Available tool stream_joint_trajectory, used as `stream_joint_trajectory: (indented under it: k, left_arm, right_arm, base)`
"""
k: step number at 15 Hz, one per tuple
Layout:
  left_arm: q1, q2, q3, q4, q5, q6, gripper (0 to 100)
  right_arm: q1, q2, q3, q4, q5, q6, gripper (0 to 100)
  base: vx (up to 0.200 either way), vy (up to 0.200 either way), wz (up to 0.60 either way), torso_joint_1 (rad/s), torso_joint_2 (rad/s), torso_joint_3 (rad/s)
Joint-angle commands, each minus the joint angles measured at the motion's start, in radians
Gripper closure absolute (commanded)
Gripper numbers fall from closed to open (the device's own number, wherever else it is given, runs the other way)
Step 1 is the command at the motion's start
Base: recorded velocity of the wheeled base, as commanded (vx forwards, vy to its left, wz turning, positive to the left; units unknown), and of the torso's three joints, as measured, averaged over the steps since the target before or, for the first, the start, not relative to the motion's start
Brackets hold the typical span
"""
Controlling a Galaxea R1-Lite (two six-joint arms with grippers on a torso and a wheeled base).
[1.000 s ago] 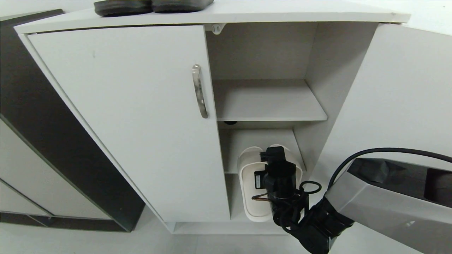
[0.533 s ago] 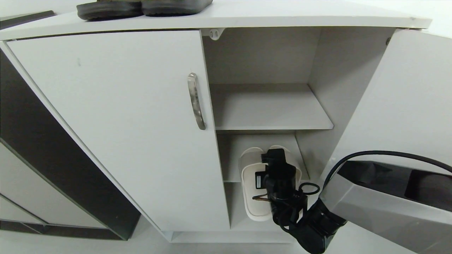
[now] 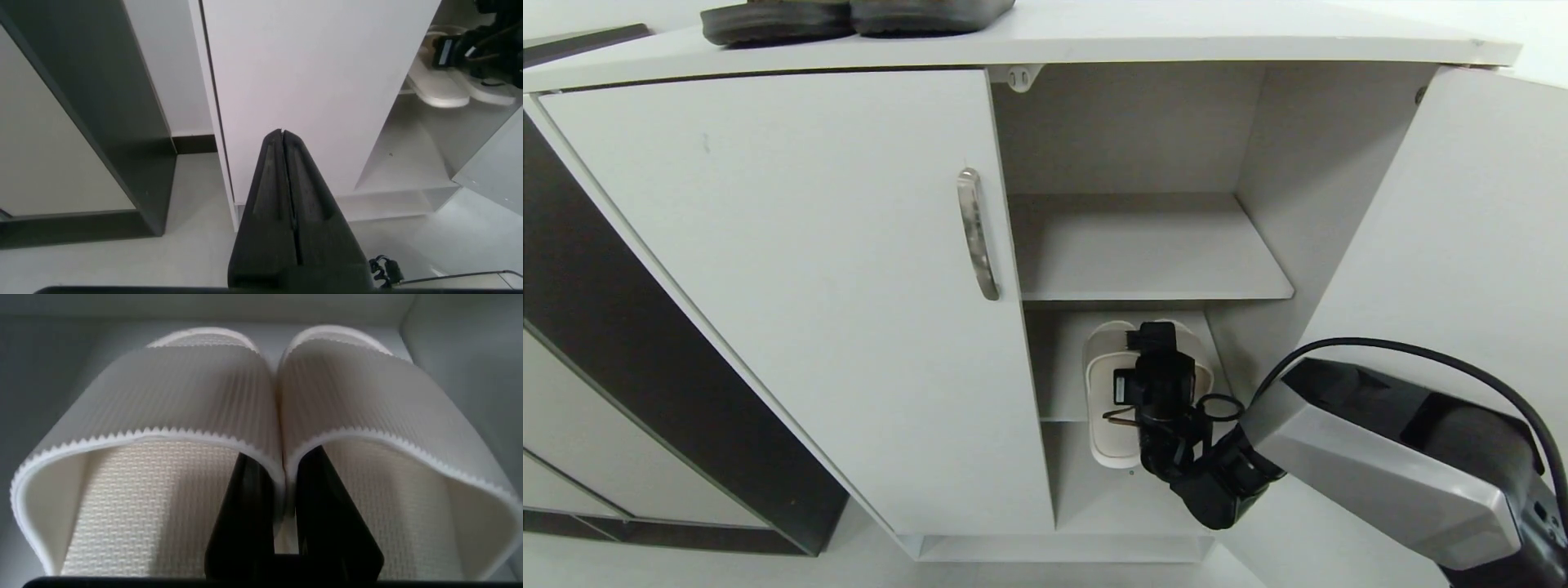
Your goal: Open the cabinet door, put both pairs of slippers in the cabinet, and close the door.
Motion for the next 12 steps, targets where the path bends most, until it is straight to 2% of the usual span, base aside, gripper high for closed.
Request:
stream_joint_trajectory:
  k: [1,7,12]
  left_arm:
    - [0.000,0.002,0.000,0.000,0.000,0.000,100]
    - [0.000,0.002,0.000,0.001,0.000,-0.002,100]
    - [0.000,0.002,0.000,0.000,0.000,-0.002,100]
  right_arm:
    - [-0.020,0.025,-0.086,0.041,0.011,-0.002,100]
    - [-0.032,0.070,-0.255,0.134,0.011,-0.035,100]
    - [-0.038,0.090,-0.288,0.142,0.011,-0.035,100]
  base:
    - [0.000,0.000,0.00,0.000,0.00,0.000]
    - [0.000,0.000,0.00,0.000,0.00,0.000]
    - [0.000,0.000,0.00,0.000,0.00,0.000]
